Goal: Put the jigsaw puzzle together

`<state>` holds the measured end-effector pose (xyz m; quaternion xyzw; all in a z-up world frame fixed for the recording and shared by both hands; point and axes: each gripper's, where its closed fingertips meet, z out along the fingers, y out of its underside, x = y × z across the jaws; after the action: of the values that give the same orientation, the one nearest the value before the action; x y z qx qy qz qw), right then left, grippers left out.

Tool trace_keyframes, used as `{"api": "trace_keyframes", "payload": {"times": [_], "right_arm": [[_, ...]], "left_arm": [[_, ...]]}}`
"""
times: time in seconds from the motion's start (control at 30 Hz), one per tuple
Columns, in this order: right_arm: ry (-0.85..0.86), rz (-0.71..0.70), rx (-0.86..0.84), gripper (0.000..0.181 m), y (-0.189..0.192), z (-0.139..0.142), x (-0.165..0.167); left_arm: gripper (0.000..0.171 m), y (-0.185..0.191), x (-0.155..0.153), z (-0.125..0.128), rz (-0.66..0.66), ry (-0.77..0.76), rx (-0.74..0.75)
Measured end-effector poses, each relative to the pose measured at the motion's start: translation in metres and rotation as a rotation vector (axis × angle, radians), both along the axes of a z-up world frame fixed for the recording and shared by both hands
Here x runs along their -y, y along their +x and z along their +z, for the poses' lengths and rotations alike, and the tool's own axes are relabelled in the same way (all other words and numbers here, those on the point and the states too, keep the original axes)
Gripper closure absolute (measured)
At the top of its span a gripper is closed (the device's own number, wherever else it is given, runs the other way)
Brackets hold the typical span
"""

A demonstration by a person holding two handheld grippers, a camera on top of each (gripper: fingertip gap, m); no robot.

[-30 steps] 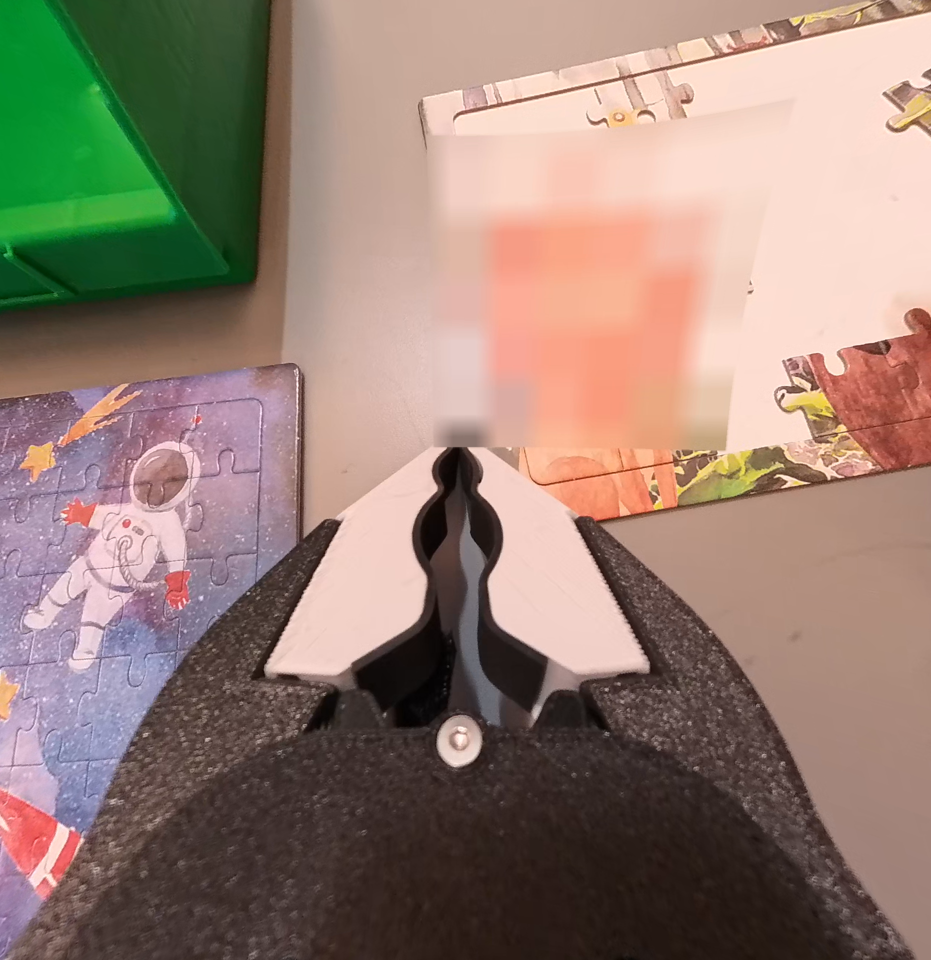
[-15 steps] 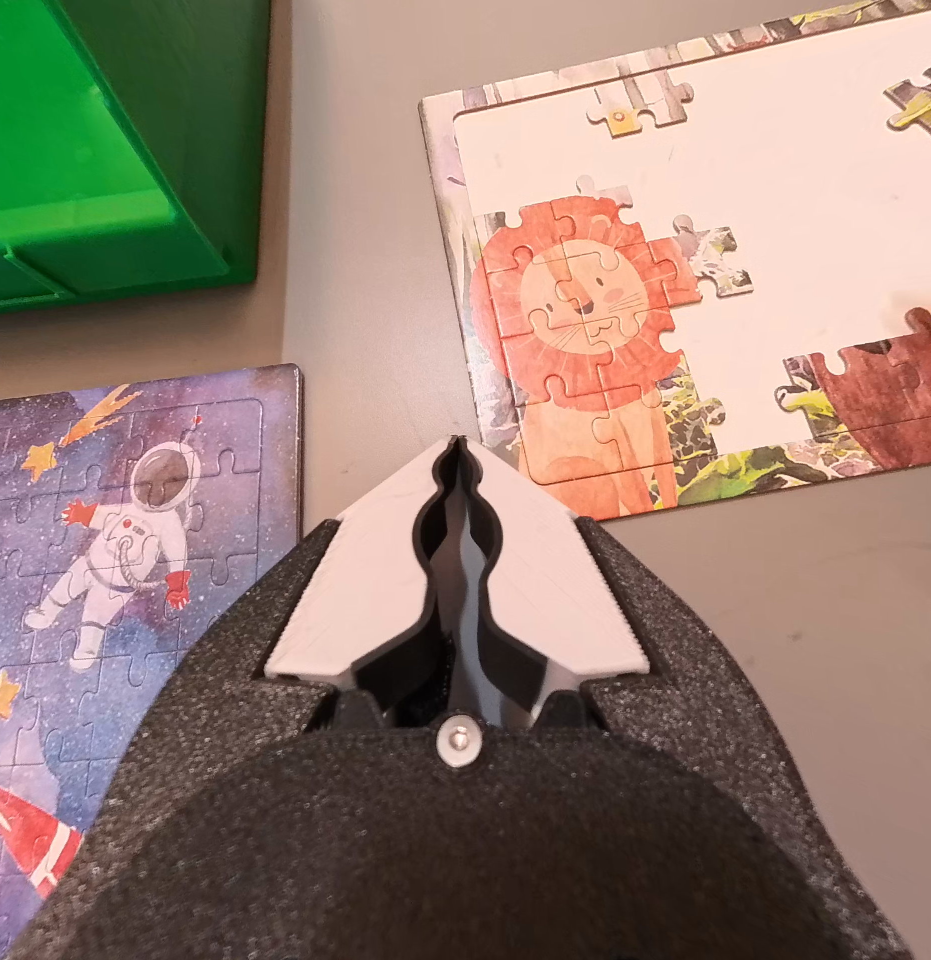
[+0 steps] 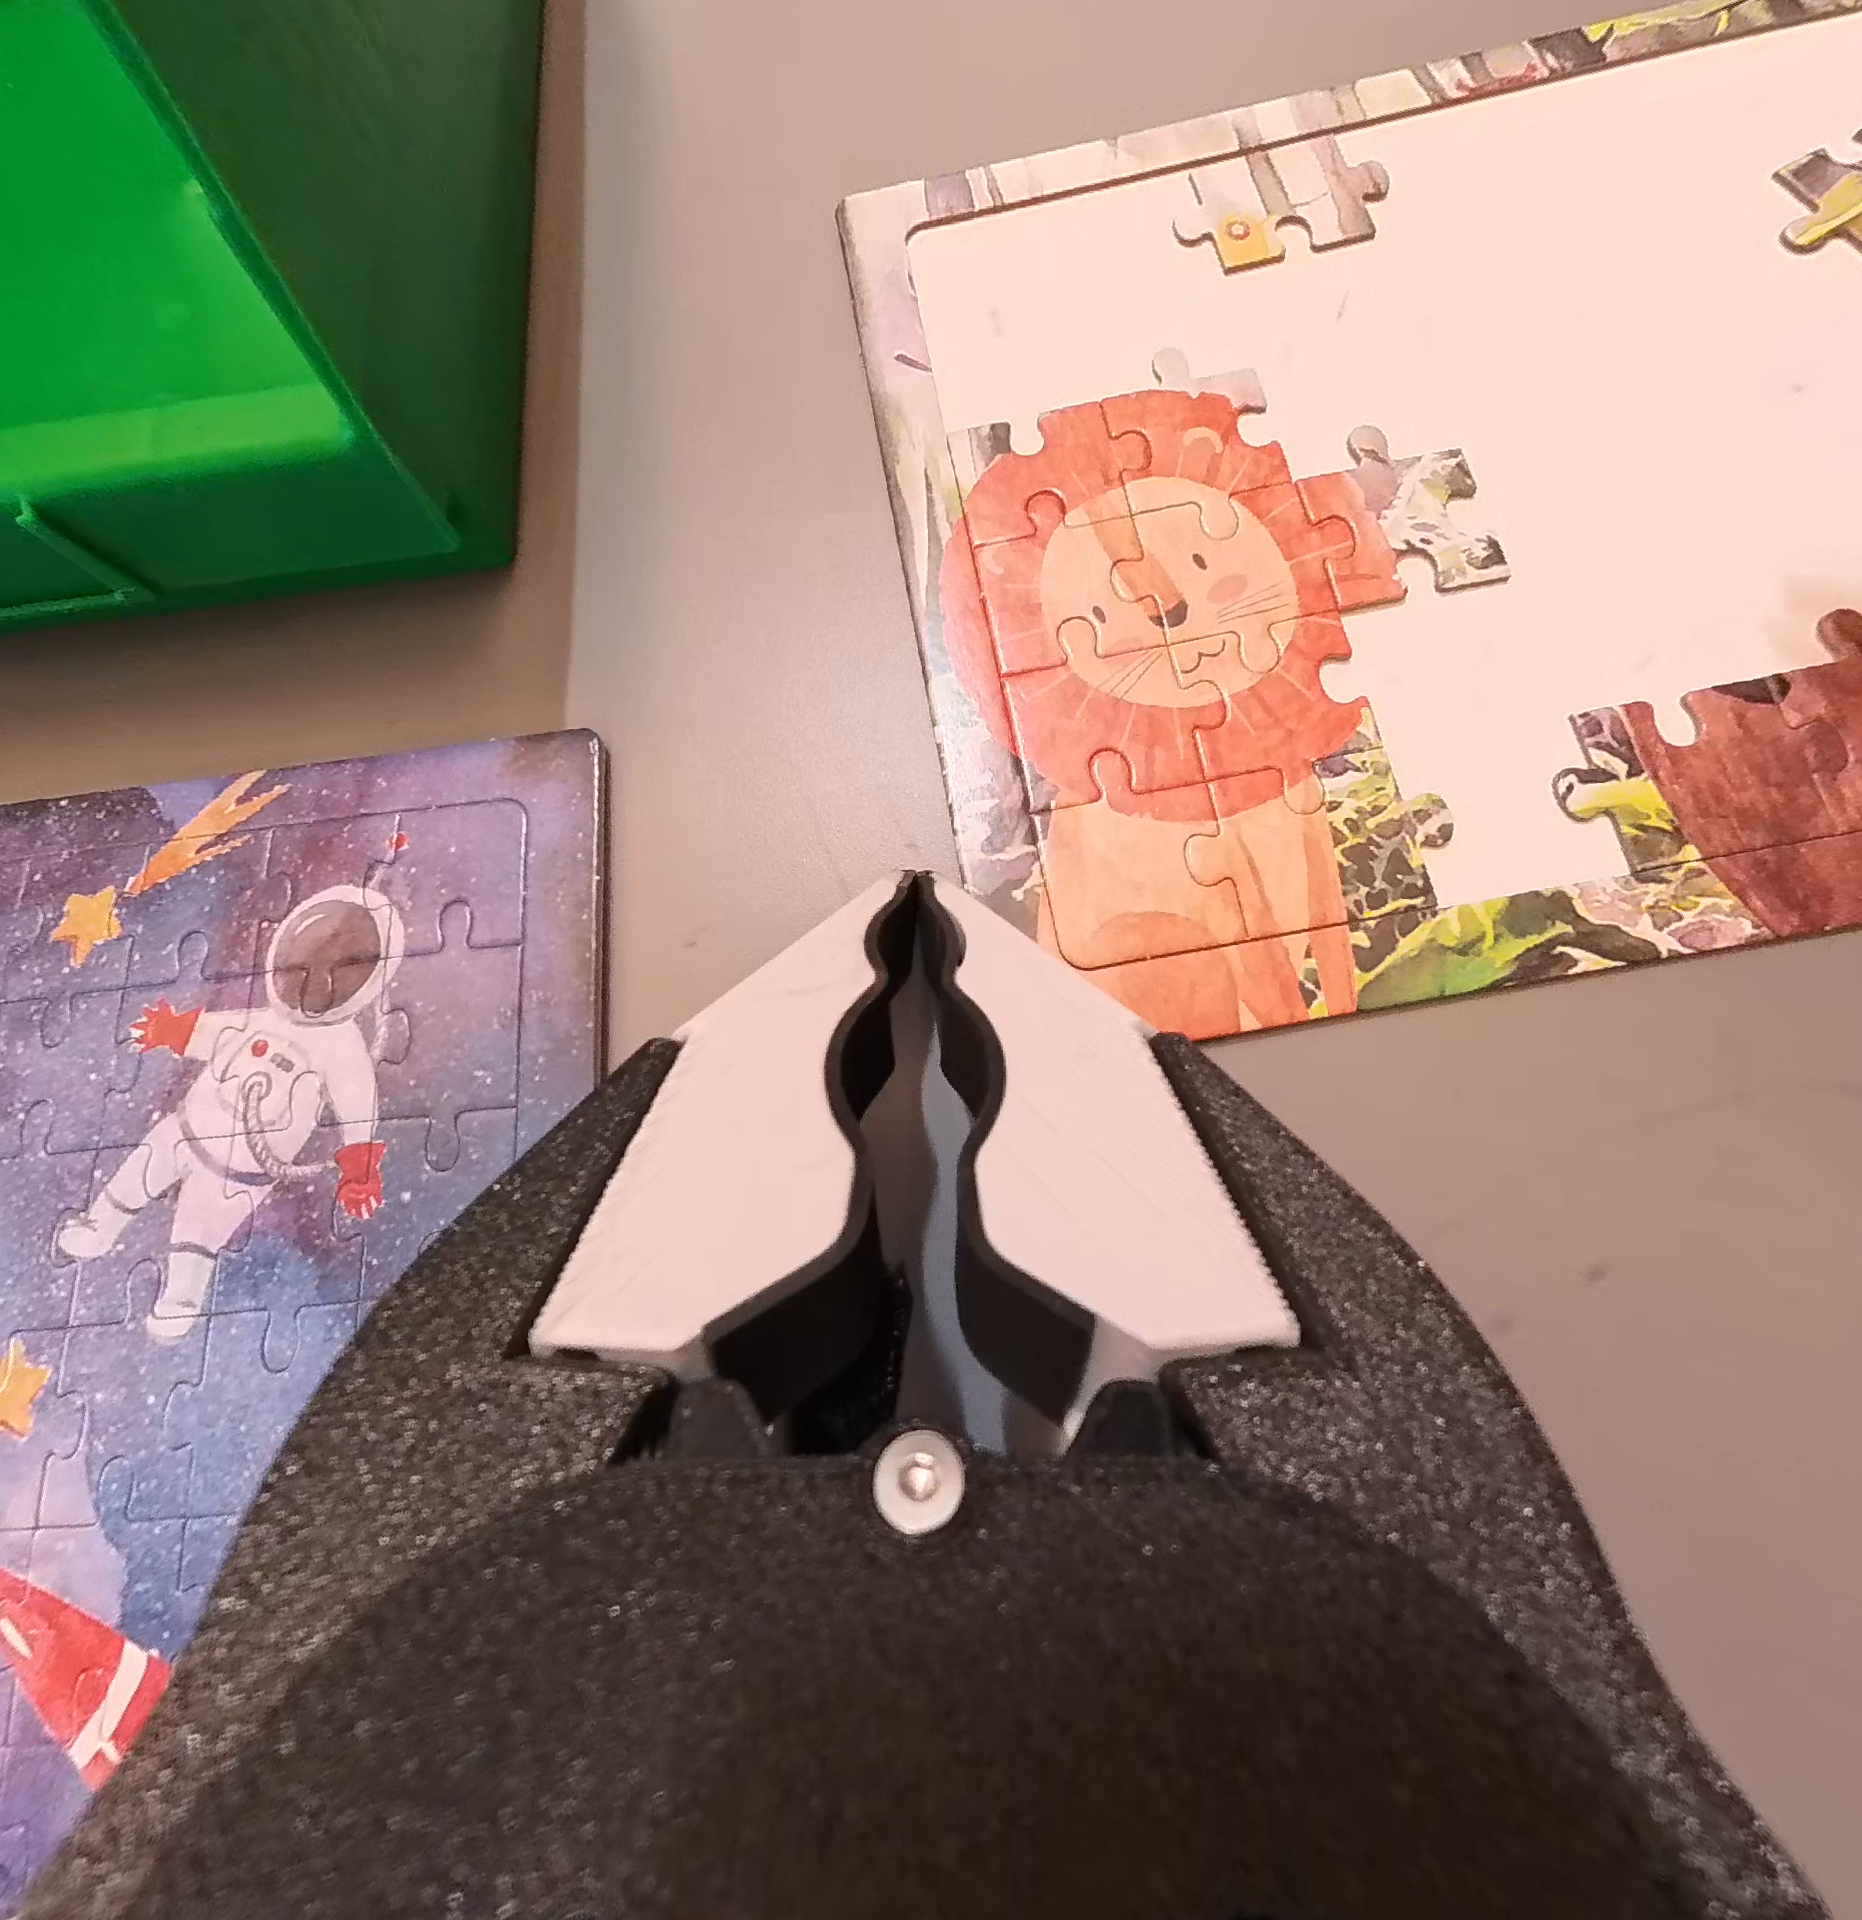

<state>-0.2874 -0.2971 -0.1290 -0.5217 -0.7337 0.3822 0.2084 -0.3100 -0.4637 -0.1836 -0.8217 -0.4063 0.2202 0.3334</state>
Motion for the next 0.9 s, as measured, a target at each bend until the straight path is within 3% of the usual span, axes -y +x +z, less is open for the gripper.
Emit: {"api": "trace_keyframes", "payload": {"times": [0.27,0.37,0.47,0.6,0.67,0.73,0.8,0.9], "right_arm": [[0.012,0.011,0.004,0.177,0.0,-0.001,0.0],[0.169,-0.011,-0.015,0.176,0.0,-0.001,-0.03],[0.152,-0.066,-0.038,0.173,0.002,0.009,-0.058],[-0.025,-0.01,-0.081,0.168,0.01,0.035,-0.048],[-0.237,0.097,-0.175,0.167,0.023,0.08,-0.019],[-0.313,0.14,-0.29,0.167,0.043,0.114,-0.011],[-0.271,0.139,-0.321,0.166,0.067,0.121,-0.018],[-0.157,0.035,-0.278,0.167,0.103,0.105,-0.054]], "left_arm": [[0.171,0.0,0.0,0.0,-0.002,0.009,0.005],[0.171,-0.001,0.0,0.0,-0.003,0.034,0.022],[0.171,-0.001,0.0,0.0,-0.003,0.04,0.027],[0.171,0.0,0.0,0.0,-0.005,0.026,0.017],[0.171,0.001,-0.002,0.001,-0.017,0.032,0.018],[0.171,-0.001,0.0,0.004,-0.007,0.042,0.0],[0.171,-0.004,0.004,0.013,0.012,0.067,-0.04],[0.169,-0.003,-0.001,0.031,-0.011,0.15,-0.108]]}}
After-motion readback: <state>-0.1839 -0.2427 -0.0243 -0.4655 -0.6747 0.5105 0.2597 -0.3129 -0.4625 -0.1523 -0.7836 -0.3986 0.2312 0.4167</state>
